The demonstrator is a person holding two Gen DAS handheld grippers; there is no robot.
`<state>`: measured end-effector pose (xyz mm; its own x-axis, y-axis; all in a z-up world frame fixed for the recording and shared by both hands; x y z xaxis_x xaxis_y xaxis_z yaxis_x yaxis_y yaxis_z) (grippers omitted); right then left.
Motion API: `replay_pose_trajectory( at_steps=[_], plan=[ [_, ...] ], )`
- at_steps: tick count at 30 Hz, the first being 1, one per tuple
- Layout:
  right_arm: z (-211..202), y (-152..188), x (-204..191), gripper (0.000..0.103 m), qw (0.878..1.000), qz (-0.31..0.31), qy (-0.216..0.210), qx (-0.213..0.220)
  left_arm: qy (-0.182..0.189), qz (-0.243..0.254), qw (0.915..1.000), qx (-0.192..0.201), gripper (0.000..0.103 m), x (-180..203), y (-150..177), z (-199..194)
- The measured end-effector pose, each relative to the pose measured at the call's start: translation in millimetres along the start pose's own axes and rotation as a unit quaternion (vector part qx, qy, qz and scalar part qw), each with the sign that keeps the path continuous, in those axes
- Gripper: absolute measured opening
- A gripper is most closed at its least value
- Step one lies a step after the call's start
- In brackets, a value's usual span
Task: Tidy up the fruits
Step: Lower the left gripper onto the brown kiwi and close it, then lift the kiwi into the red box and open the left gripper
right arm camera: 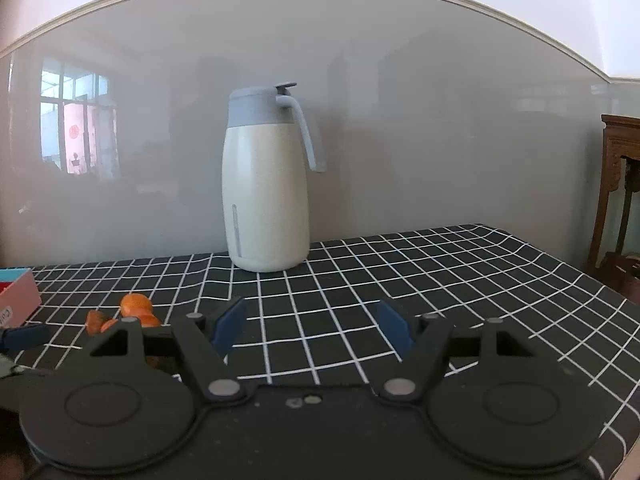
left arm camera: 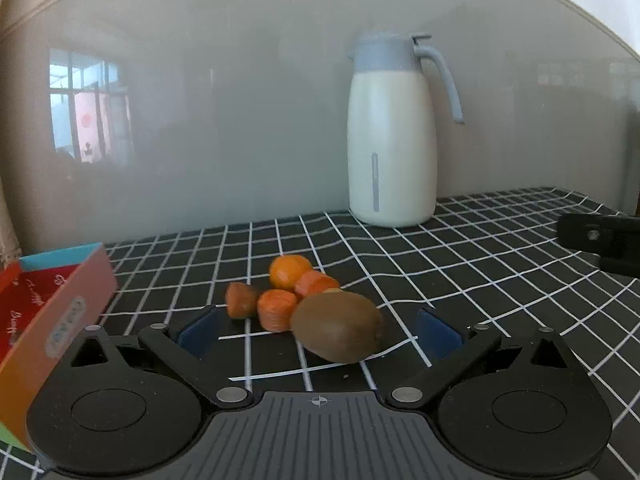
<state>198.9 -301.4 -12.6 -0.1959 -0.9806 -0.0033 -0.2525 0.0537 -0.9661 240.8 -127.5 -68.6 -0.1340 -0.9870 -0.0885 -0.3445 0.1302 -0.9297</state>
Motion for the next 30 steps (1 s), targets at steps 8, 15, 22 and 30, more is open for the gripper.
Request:
replay_pose_trajectory(
  at_steps=[8, 15, 22, 30],
  plan=[
    [13, 2, 9, 0.072, 1.000, 0.001, 0.005, -0.010, -0.014, -0.042, 0.9981, -0.044, 0.102, 5, 4, 33],
    [33, 11, 8, 0.072, 0.999, 0.002, 0.005, -0.033, 0.000, -0.044, 0.9948, -0.092, 0.061, 10, 15, 53],
    [43, 19, -1, 0.072, 0.999, -0.003, 0.000, -0.050, 0.001, -0.047, 0.9962, -0.073, 0.061, 8, 13, 42],
    [43, 19, -26, 0.072, 0.998, -0.009, -0.023, -0.054, 0.006, -0.031, 0.9989, -0.034, 0.061, -6, -2, 3]
  ],
)
Point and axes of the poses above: each gripper's, at about its wrist camera, not at the fingertips, and z roughly the way its jaws point, x to its right, y to its underside, the point moved 10 cm from there along z, roughly the way its jaws point, and after that the axes turned 3 degrees about x, right-handed, at the moved point
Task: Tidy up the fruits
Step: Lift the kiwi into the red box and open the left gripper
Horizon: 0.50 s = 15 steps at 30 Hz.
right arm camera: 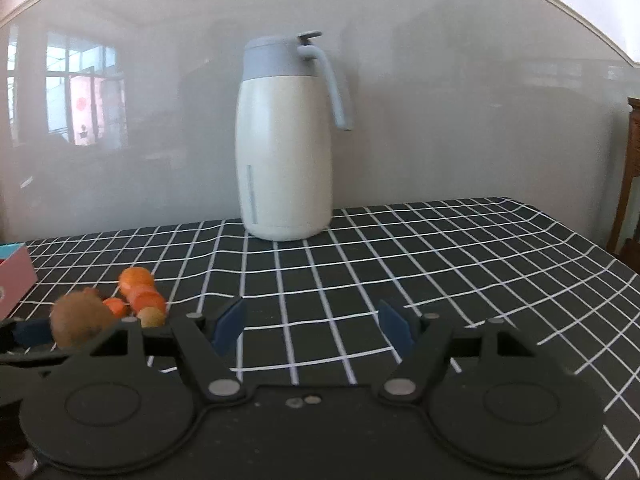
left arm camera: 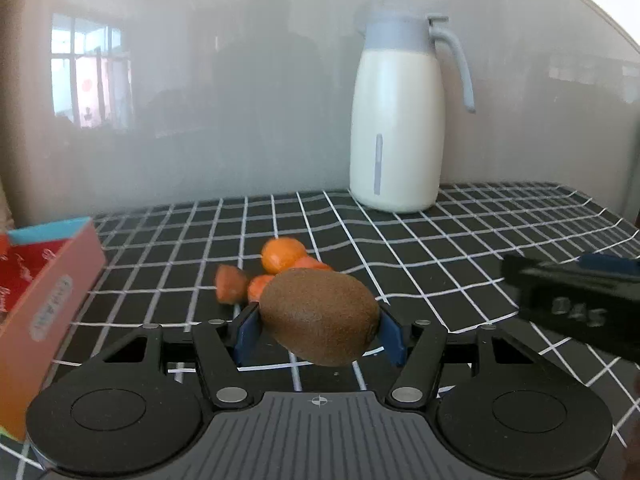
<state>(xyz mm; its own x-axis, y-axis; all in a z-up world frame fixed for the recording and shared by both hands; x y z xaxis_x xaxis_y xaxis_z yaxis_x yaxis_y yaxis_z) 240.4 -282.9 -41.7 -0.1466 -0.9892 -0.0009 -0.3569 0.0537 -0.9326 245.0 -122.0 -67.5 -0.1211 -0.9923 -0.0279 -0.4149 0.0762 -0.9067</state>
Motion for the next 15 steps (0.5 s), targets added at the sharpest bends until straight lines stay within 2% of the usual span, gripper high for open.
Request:
replay_pose_trajectory(
  at_steps=[15],
  plan=[
    [-1, 2, -35, 0.072, 1.000, -0.015, -0.019, -0.003, -0.029, -0.004, 0.9983, 0.050, 0.061, -67, -27, -60]
  ],
)
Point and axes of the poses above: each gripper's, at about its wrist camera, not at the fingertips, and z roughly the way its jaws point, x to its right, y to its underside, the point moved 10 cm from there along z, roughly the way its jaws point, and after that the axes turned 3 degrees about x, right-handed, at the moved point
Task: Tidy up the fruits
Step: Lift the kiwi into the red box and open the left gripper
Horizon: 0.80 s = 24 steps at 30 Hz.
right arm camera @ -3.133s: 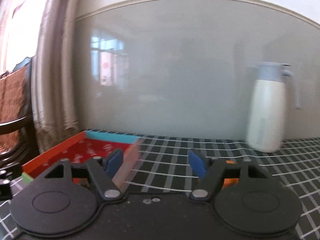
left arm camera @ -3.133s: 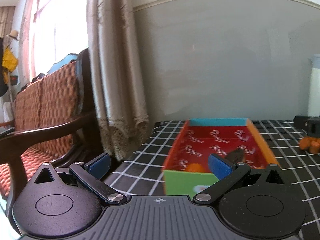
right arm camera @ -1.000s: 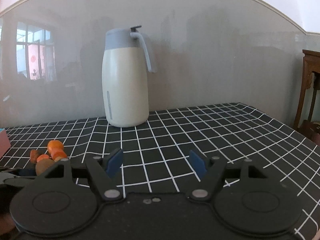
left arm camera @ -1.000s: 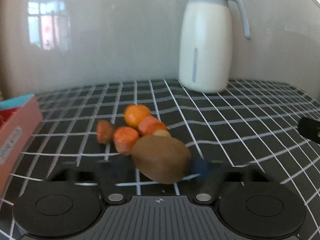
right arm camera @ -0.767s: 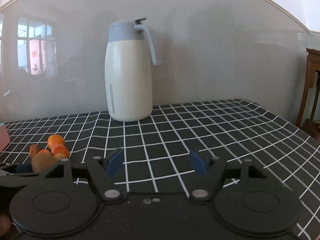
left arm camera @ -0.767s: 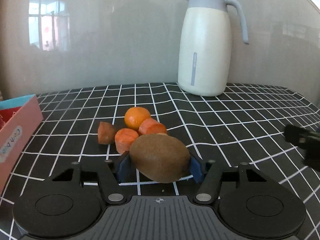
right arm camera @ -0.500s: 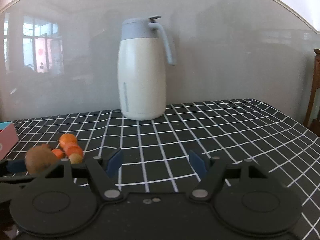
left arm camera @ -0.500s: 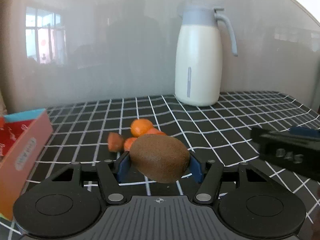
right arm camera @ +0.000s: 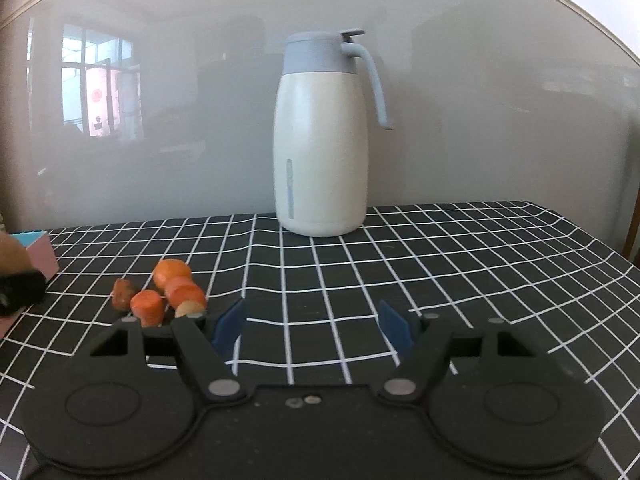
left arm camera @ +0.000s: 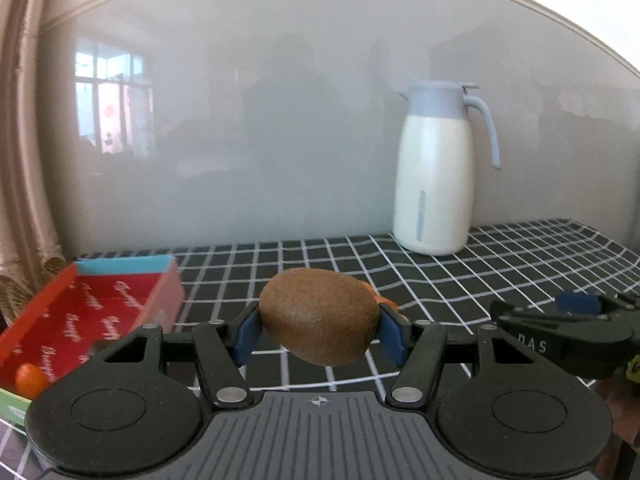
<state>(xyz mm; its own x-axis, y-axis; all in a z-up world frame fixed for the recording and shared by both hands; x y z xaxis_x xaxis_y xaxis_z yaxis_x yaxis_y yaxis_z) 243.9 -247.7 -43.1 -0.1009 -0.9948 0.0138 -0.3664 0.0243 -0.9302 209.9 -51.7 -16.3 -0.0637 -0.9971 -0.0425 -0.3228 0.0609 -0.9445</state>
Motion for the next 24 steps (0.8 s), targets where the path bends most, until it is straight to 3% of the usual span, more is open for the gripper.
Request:
replay_pose_trajectory(
  at_steps=[13, 24],
  plan=[
    [1, 4, -42, 0.073, 1.000, -0.013, -0.020, -0.002, -0.059, -0.006, 0.9982, 0.012, 0.061, -76, -4, -16],
    [3, 11, -83, 0.073, 0.999, -0.033, -0.039, -0.006, -0.122, -0.045, 0.9915, 0.002, 0.061, -164, 6, -10]
  ],
)
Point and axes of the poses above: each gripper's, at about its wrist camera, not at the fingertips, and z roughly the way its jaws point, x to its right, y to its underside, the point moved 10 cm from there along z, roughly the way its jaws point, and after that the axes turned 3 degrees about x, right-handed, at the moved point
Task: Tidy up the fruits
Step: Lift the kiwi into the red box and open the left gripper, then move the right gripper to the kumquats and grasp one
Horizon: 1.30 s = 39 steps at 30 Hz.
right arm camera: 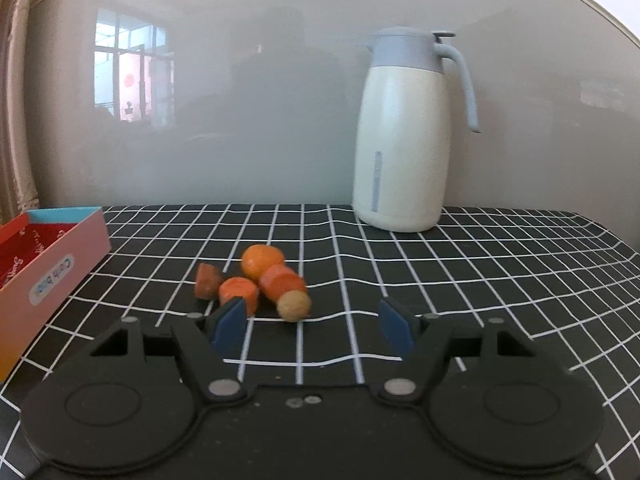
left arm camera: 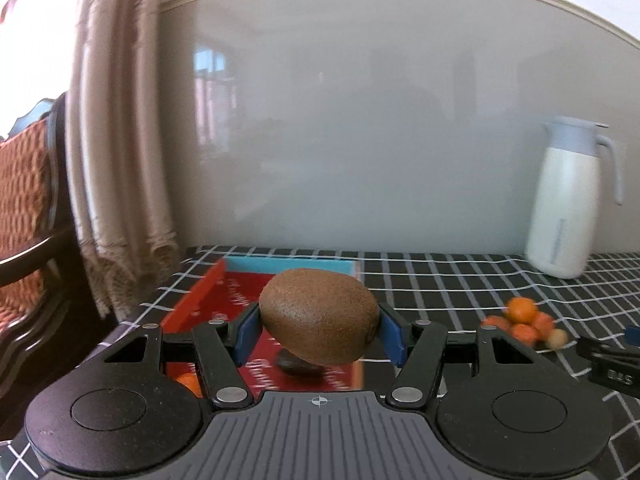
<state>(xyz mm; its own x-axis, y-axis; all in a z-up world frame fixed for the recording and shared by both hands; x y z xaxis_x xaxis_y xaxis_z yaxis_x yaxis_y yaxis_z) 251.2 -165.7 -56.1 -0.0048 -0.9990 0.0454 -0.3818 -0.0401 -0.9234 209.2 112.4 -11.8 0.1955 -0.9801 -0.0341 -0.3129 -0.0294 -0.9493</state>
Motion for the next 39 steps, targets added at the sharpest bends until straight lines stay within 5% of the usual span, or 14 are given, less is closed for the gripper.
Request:
replay_pose_trajectory(
  at_steps=[16, 25, 27, 28, 39],
  plan=[
    [4, -3, -29, 0.073, 1.000, -0.023, -0.010, 0.007, -0.067, -0.036, 0.9965, -0.035, 0.061, -63, 26, 50],
    [1, -5, -23, 0.073, 1.000, -0.027, -0.007, 0.009, -0.079, -0.040, 0.9953, -0.039, 0.062, -62, 29, 55],
    [0, -5, -23, 0.073, 1.000, -0.028, -0.007, 0.010, -0.078, -0.031, 0.9962, -0.023, 0.091, -57, 22, 46],
    [-1, -5, -22, 0.073, 1.000, -0.029, -0.008, 0.010, -0.081, -0.028, 0.9963, -0.012, 0.096, -56, 19, 43],
    [-8, -5, -19, 0.073, 0.999, -0.039, -0.010, 0.014, -0.059, -0.010, 0.9978, 0.029, 0.101, -34, 4, 8]
  ],
)
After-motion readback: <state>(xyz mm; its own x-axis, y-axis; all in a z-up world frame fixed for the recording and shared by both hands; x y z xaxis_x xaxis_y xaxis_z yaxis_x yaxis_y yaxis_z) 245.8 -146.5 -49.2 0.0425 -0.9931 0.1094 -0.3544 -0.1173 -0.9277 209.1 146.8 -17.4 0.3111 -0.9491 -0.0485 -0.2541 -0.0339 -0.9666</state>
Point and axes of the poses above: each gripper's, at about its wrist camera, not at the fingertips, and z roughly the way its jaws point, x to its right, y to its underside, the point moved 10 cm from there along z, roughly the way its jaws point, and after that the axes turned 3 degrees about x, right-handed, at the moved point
